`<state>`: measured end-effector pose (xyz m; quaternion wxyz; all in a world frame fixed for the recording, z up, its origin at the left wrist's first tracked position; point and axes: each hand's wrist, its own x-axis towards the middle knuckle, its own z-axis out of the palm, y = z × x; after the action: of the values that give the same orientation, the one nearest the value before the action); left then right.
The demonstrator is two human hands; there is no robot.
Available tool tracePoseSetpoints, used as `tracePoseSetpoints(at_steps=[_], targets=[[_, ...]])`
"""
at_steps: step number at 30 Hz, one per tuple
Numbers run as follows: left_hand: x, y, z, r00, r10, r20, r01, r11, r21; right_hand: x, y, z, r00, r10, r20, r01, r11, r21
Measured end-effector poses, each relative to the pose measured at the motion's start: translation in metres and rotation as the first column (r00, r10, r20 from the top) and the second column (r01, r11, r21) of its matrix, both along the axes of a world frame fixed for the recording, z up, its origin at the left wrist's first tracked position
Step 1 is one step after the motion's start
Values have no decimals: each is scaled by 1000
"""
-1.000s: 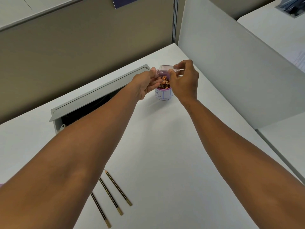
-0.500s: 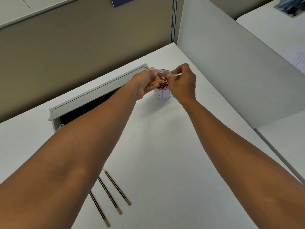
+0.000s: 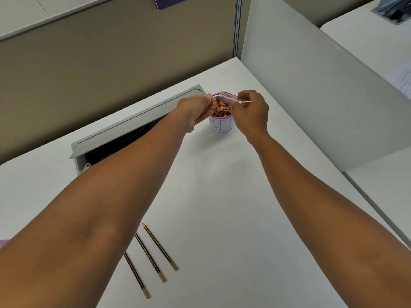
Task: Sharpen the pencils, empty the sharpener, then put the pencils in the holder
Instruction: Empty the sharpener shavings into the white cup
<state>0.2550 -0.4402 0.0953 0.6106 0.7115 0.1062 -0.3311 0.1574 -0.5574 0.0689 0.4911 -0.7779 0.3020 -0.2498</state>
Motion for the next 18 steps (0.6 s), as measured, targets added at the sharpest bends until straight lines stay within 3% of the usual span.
tracePoseSetpoints(at_steps=[7,14,18], targets=[[-17,22,21,998,70,-11,-70,990,-125,-25,16,17,998,47,50,-53,990,131],[-40,61,44,993,112,-21,-114,952,-284,-49,49,31,984,150,94,-161,979,125],[-53,86,56,996,87,24,-76,954,-290,-59,72,40,976,188,110,-200,973,111]])
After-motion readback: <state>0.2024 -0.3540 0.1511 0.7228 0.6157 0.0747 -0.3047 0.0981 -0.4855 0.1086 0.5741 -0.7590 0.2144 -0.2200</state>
